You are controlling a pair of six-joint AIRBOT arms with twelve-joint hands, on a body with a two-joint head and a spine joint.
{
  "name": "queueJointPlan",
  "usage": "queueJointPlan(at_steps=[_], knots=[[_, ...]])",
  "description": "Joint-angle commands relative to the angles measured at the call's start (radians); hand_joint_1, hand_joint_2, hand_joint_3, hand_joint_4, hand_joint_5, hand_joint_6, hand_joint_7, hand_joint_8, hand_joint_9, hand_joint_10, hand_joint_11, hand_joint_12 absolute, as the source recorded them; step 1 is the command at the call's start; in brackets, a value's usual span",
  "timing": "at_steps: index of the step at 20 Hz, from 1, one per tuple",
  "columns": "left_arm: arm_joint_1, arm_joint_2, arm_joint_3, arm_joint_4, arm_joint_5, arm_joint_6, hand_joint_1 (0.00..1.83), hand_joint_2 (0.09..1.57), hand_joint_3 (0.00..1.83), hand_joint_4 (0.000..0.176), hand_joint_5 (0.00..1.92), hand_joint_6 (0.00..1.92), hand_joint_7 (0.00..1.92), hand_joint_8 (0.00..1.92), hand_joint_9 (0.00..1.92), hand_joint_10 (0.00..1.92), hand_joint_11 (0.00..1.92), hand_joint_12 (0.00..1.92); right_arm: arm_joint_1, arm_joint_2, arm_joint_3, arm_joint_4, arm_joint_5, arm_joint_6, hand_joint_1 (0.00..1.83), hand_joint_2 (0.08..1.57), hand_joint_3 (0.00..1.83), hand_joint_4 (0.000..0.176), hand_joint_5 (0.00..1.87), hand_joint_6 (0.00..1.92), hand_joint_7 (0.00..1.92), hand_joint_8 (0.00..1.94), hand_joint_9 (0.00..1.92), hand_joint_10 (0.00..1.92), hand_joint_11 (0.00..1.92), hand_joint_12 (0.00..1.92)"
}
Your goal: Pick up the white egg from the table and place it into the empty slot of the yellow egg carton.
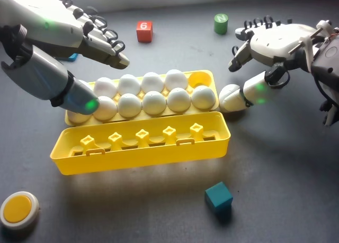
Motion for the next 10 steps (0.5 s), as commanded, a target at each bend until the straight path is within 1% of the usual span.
queueJointPlan(at_steps=[1,2,3,4,7,8,9,10], knots=[[-0.008,-0.003,-0.002,-0.018,0.072,0.003,0.00,1.27,0.00,0.000,0.09,0.00,0.05,0.00,0.01,0.00,0.00,0.00,0.006,0.004,-0.001,-0.034,0.060,0.006,0.69,0.82,0.01,0.092,0.80,0.03,0.00,0.00,0.00,0.00,0.00,0.00],[-0.008,-0.003,-0.002,-0.018,0.072,0.003,0.00,1.27,0.00,0.000,0.11,0.01,0.07,0.01,0.02,0.01,0.00,0.00,0.004,0.002,-0.001,-0.038,0.052,0.006,0.71,0.83,0.01,0.097,0.81,0.02,0.00,0.00,0.00,0.00,0.00,0.00],[-0.008,-0.003,-0.002,-0.018,0.072,0.003,0.00,1.27,0.00,0.000,0.10,0.01,0.07,0.01,0.03,0.01,0.00,0.00,0.002,0.002,-0.002,-0.051,0.043,0.006,0.77,0.84,0.01,0.070,0.84,0.03,0.00,0.00,0.00,0.00,0.00,0.00],[-0.008,-0.003,-0.002,-0.018,0.072,0.003,0.00,1.27,0.00,0.000,0.10,0.01,0.07,0.01,0.03,0.01,0.00,0.00,-0.001,0.001,-0.004,-0.068,0.042,0.007,0.79,0.84,0.02,0.064,0.85,0.03,0.00,0.00,0.00,0.00,0.00,0.00],[-0.008,-0.003,-0.001,-0.018,0.072,0.003,0.00,1.27,0.00,0.000,0.11,0.01,0.07,0.01,0.03,0.01,0.00,0.00,-0.002,0.000,-0.006,-0.156,0.042,0.061,0.79,0.84,0.01,0.062,0.85,0.03,0.00,0.00,0.00,0.00,0.00,0.00],[-0.008,-0.003,-0.001,-0.018,0.072,0.003,0.00,1.27,0.00,0.000,0.10,0.00,0.07,0.01,0.03,0.01,0.00,0.00,-0.002,0.000,-0.006,-0.174,0.044,0.076,0.80,0.85,0.02,0.080,0.88,0.04,0.00,0.00,0.00,0.00,0.00,0.00],[-0.008,-0.003,-0.001,-0.018,0.072,0.003,0.00,1.27,0.00,0.000,0.10,0.00,0.07,0.00,0.03,0.01,0.00,0.00,-0.002,0.000,-0.006,-0.184,0.045,0.087,0.88,0.85,0.01,0.058,1.08,0.06,0.05,0.00,0.00,0.00,0.00,0.00],[-0.008,-0.003,-0.001,-0.018,0.072,0.003,0.00,1.27,0.00,0.000,0.09,0.00,0.06,0.00,0.02,0.00,0.00,0.00,-0.002,-0.001,-0.006,-0.186,0.045,0.088,1.06,0.94,0.01,0.152,1.32,0.21,0.08,0.00,0.00,0.00,0.00,0.00]])
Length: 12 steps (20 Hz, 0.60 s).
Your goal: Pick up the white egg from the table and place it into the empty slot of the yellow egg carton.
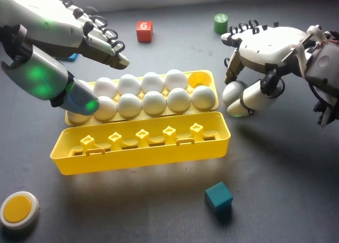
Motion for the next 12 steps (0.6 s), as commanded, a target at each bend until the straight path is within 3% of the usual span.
queueJointPlan(at_steps=[1,2,3,4,6,7,8,10,11,12], knots=[[-0.008,-0.003,-0.001,-0.018,0.073,0.003,0.00,1.27,0.00,0.000,0.09,0.00,0.05,0.00,0.02,0.00,0.00,0.00,0.004,0.004,0.000,-0.028,0.076,0.006,1.11,0.95,0.00,0.171,1.40,0.19,0.14,0.00,0.00,0.00,0.00,0.00],[-0.008,-0.003,-0.001,-0.018,0.073,0.003,0.00,1.27,0.00,0.000,0.08,0.00,0.05,0.00,0.02,0.00,0.00,0.00,0.003,0.004,0.000,-0.028,0.076,0.006,1.15,0.94,0.00,0.111,1.47,0.10,0.17,0.00,0.00,0.00,0.00,0.00],[-0.008,-0.003,-0.001,-0.018,0.073,0.003,0.00,1.27,0.00,0.000,0.07,0.00,0.04,0.00,0.00,0.00,0.00,0.00,0.003,0.005,0.001,-0.028,0.076,0.003,1.16,0.94,0.00,0.099,1.49,0.09,0.15,0.00,0.00,0.00,0.00,0.00],[-0.008,-0.003,0.000,-0.018,0.073,0.003,0.00,1.27,0.00,0.000,0.07,0.00,0.05,0.00,0.00,0.00,0.00,0.00,0.002,0.005,0.001,-0.028,0.077,0.001,1.16,0.94,0.00,0.056,1.50,0.07,0.15,0.00,0.00,0.00,0.00,0.00],[-0.008,-0.003,0.000,-0.018,0.073,0.003,0.00,1.27,0.00,0.000,0.08,0.00,0.04,0.00,0.00,0.00,0.00,0.00,0.000,0.005,0.001,-0.028,0.077,0.001,1.16,0.94,0.00,0.049,1.50,0.06,0.16,0.01,0.00,0.00,0.00,0.00],[-0.008,-0.003,0.000,-0.018,0.073,0.003,0.00,1.27,0.00,0.000,0.10,0.01,0.07,0.01,0.02,0.01,0.00,0.00,0.000,0.005,0.001,-0.028,0.077,-0.001,1.17,0.95,0.00,0.020,1.50,0.05,0.17,0.01,0.00,0.00,0.00,0.00],[-0.008,-0.003,0.000,-0.018,0.073,0.003,0.00,1.26,0.00,0.000,0.09,0.01,0.06,0.01,0.02,0.01,0.00,0.00,0.000,0.005,0.001,-0.028,0.078,-0.001,1.17,0.95,0.00,0.014,1.50,0.05,0.19,0.01,0.00,0.00,0.00,0.00],[-0.007,-0.003,0.000,-0.018,0.073,0.003,0.00,1.27,0.00,0.000,0.08,0.00,0.06,0.01,0.02,0.01,0.00,0.00,0.002,0.006,0.001,-0.028,0.081,-0.001,1.15,0.95,0.00,0.098,1.50,0.04,0.21,0.01,0.00,0.00,0.00,0.00],[-0.007,-0.003,0.000,-0.018,0.073,0.003,0.00,1.27,0.00,0.000,0.09,0.01,0.07,0.01,0.03,0.01,0.00,0.00,0.005,0.006,0.001,-0.028,0.081,-0.001,1.16,0.95,0.00,0.074,1.50,0.04,0.21,0.00,0.00,0.00,0.00,0.00],[-0.007,-0.003,0.000,-0.018,0.073,0.003,0.00,1.27,0.00,0.000,0.09,0.01,0.06,0.01,0.02,0.01,0.00,0.00,0.009,0.007,0.001,-0.028,0.082,-0.001,1.16,0.95,0.00,0.068,1.51,0.04,0.21,0.01,0.00,0.00,0.00,0.00]])
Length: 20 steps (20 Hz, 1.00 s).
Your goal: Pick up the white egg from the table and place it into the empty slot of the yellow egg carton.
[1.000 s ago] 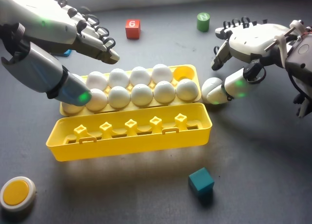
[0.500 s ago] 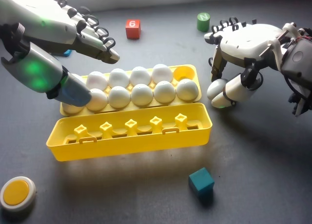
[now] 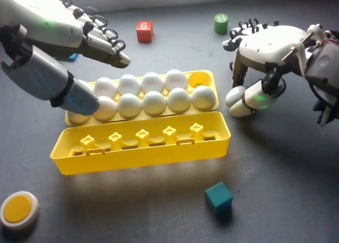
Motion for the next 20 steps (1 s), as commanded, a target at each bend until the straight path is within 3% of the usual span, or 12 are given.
queueJointPlan(at_steps=[1,5,8,9,13,14,15,16,17,18,19,20], knots=[[-0.007,-0.003,0.000,-0.018,0.073,0.003,0.00,1.27,0.00,0.000,0.09,0.00,0.06,0.01,0.02,0.01,0.00,0.00,0.015,0.008,0.001,-0.029,0.078,-0.003,1.15,0.95,0.00,0.086,1.50,0.04,0.22,0.00,0.00,0.00,0.00,0.00],[-0.007,-0.003,0.000,-0.018,0.073,0.003,0.00,1.27,0.00,0.000,0.08,0.01,0.05,0.01,0.01,0.00,0.00,0.00,0.059,0.014,0.001,-0.029,0.075,0.031,1.14,0.95,0.00,0.157,1.50,0.03,0.22,0.00,0.00,0.00,0.00,0.00],[-0.008,-0.003,0.000,-0.018,0.073,0.003,0.00,1.26,0.00,0.000,0.07,0.00,0.04,0.00,0.00,0.00,0.00,0.00,0.113,0.013,0.002,-0.028,0.076,0.032,1.15,0.95,0.00,0.112,1.51,0.03,0.22,0.00,0.00,0.00,0.00,0.00],[-0.008,-0.003,0.000,-0.018,0.073,0.003,0.00,1.27,0.00,0.000,0.09,0.01,0.06,0.01,0.02,0.01,0.00,0.00,0.129,0.008,0.004,-0.028,0.076,0.035,1.14,0.94,0.00,0.153,1.51,0.03,0.23,0.00,0.00,0.00,0.00,0.00],[-0.008,-0.003,-0.001,-0.018,0.073,0.003,0.00,1.27,0.00,0.000,0.05,0.00,0.03,0.00,0.00,0.00,0.00,0.00,0.158,-0.026,0.024,-0.028,0.092,0.044,1.14,0.94,0.00,0.175,1.51,0.03,0.18,0.00,0.00,0.00,0.00,0.00],[-0.008,-0.003,-0.001,-0.018,0.073,0.003,0.00,1.26,0.00,0.000,0.05,0.00,0.03,0.00,0.00,0.00,0.00,0.00,0.158,-0.036,0.028,-0.028,0.092,0.048,1.13,0.95,0.00,0.176,1.51,0.03,0.21,0.01,0.00,0.00,0.00,0.00],[-0.008,-0.004,-0.001,-0.018,0.073,0.003,0.00,1.26,0.00,0.000,0.05,0.00,0.03,0.00,0.00,0.00,0.00,0.00,0.158,-0.042,0.029,-0.028,0.092,0.048,1.15,0.94,0.00,0.107,1.52,0.02,0.25,0.01,0.01,0.00,0.00,0.00],[-0.008,-0.005,-0.001,-0.018,0.073,0.003,0.00,1.26,0.00,0.000,0.05,0.00,0.03,0.00,0.00,0.00,0.00,0.00,0.158,-0.050,0.029,-0.028,0.092,0.048,1.15,0.94,0.00,0.092,1.52,0.02,0.26,0.02,0.01,0.00,0.00,0.00],[-0.008,-0.005,-0.001,-0.018,0.073,0.003,0.00,1.26,0.00,0.000,0.07,0.01,0.05,0.01,0.01,0.00,0.00,0.00,0.157,-0.060,0.030,-0.028,0.092,0.048,1.14,0.94,0.00,0.159,1.51,0.02,0.24,0.01,0.00,0.00,0.00,0.00],[-0.008,-0.005,-0.002,-0.018,0.073,0.003,0.00,1.26,0.00,0.000,0.07,0.01,0.05,0.01,0.01,0.00,0.00,0.00,0.157,-0.067,0.032,-0.028,0.092,0.048,1.13,0.94,0.00,0.173,1.51,0.02,0.21,0.00,0.00,0.00,0.00,0.00],[-0.008,-0.005,-0.002,-0.018,0.073,0.003,0.00,1.27,0.00,0.000,0.08,0.01,0.06,0.01,0.02,0.01,0.00,0.00,0.157,-0.075,0.036,-0.029,0.092,0.047,1.14,0.95,0.00,0.131,1.51,0.02,0.26,0.01,0.03,0.01,0.00,0.00],[-0.008,-0.005,-0.002,-0.018,0.073,0.003,0.00,1.27,0.00,0.000,0.07,0.01,0.05,0.00,0.00,0.00,0.00,0.00,0.157,-0.081,0.040,-0.033,0.092,0.047,1.15,0.94,0.00,0.125,1.52,0.02,0.22,0.00,0.01,0.00,0.00,0.00]])
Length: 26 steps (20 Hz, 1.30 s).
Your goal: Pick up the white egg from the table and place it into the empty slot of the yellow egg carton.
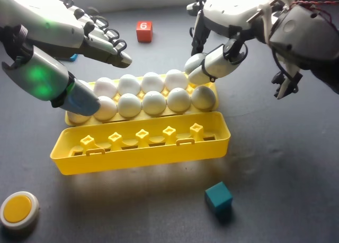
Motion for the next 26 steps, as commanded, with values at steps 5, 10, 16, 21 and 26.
queueJointPlan(at_steps=[5,10,16,21,26], knots=[[-0.008,-0.004,-0.003,-0.018,0.074,0.003,0.00,1.27,0.00,0.000,0.09,0.01,0.05,0.01,0.01,0.00,0.00,0.00,-0.002,-0.013,0.023,-0.049,0.082,0.004,1.13,0.95,0.00,0.176,1.51,0.01,0.20,0.00,0.00,0.00,0.00,0.00],[-0.008,-0.005,-0.003,-0.018,0.073,0.003,0.00,1.26,0.00,0.000,0.08,0.00,0.04,0.00,0.01,0.00,0.00,0.00,-0.021,-0.019,0.022,-0.052,0.089,0.004,0.84,0.89,0.00,0.087,1.10,0.00,0.13,0.00,0.00,0.00,0.00,0.00],[-0.008,-0.005,-0.004,-0.018,0.073,0.003,0.00,1.27,0.00,0.000,0.11,0.01,0.08,0.01,0.03,0.01,0.00,0.00,-0.025,-0.026,0.022,-0.057,0.089,0.004,0.73,0.85,0.00,0.117,0.83,0.00,0.11,0.00,0.00,0.00,0.00,0.00],[-0.007,-0.005,-0.004,-0.018,0.071,0.003,0.00,1.27,0.00,0.000,0.09,0.00,0.06,0.00,0.02,0.00,0.00,0.00,-0.026,-0.018,0.016,-0.057,0.089,-0.004,0.63,0.87,0.00,0.163,0.73,0.00,0.10,0.01,0.00,0.00,0.00,0.00],[-0.007,-0.004,-0.003,-0.018,0.070,0.003,0.00,1.27,0.00,0.000,0.09,0.00,0.07,0.00,0.02,0.00,0.00,0.00,-0.028,0.116,-0.114,-0.057,0.100,-0.010,0.62,0.83,0.00,0.154,0.69,0.00,0.13,0.01,0.00,0.00,0.00,0.00]])
